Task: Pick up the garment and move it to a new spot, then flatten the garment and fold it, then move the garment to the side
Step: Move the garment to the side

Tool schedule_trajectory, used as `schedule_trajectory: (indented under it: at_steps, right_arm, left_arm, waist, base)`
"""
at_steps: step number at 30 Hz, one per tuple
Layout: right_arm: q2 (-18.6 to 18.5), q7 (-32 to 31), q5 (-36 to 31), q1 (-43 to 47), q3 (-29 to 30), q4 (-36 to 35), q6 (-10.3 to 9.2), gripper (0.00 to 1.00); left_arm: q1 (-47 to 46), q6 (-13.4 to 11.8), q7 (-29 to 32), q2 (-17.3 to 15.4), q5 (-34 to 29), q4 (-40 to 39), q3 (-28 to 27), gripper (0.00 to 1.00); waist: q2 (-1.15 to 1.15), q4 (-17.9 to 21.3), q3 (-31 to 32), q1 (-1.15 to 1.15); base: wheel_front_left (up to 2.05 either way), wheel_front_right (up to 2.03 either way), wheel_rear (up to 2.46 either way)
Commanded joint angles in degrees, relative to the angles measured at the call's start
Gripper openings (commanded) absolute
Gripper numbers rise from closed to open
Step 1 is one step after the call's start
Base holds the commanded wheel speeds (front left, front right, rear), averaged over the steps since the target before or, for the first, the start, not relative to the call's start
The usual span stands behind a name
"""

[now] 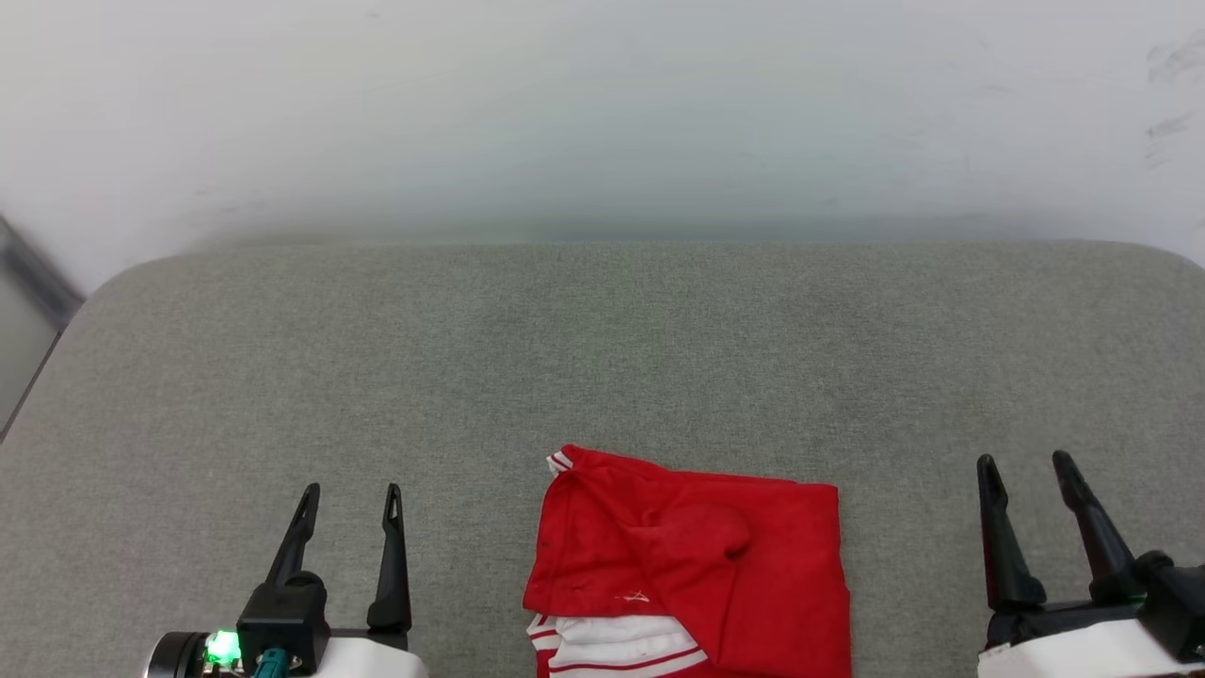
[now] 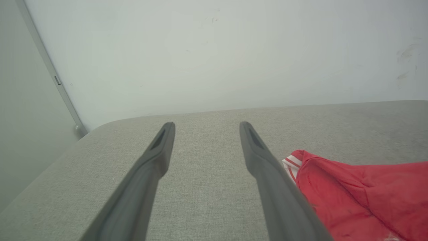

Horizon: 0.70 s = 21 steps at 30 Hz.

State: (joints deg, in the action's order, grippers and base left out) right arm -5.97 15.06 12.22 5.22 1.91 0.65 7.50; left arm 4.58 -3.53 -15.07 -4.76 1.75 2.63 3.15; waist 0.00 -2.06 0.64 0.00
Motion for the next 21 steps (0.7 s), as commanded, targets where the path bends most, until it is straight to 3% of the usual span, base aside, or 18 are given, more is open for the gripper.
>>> schedule_trajectory:
  at_steps: [1,7,11,15,21]
  right_arm:
    - [-0.2,0.1,-0.1,-1.0,0.4,-0.8,-0.02,1.00]
    - [-4.8,-1.2,0.5,-8.6,0.8,-3.9,-0.02,1.00]
    - [-10.2,-7.8,2.2,-15.0,-2.7,-5.5,-0.02,1.00]
    - [-16.3,-21.0,7.8,-20.1,-9.4,-5.0,-0.03,1.00]
    - [-23.1,-45.4,22.1,-23.5,-16.5,-2.5,-0.03,1.00]
  left_arm:
    - [0.5,0.0,-0.1,0.1,-0.2,0.0,-0.1,1.00]
    - [-0.2,0.3,-0.1,0.3,-0.2,0.2,-0.3,1.00]
    - [-0.2,0.6,-0.1,0.4,-0.1,0.5,-0.3,1.00]
    - [-0.5,0.8,-0.1,0.5,0.0,0.7,-0.3,1.00]
    - [-1.3,1.0,-0.1,0.6,0.1,0.7,-0.4,1.00]
  waist:
    - [0.00,-0.1,0.0,0.00]
    - [0.00,-0.6,-0.1,0.00]
    - [0.00,-1.1,-0.3,0.00]
    - [0.00,-1.7,-0.6,0.00]
    - [0.00,-2.4,-1.8,0.00]
  base:
    - [0.00,0.00,0.00]
    - [0.00,0.00,0.00]
    - [0.00,0.00,0.00]
    - [0.00,0.00,0.00]
    - [0.00,0.00,0.00]
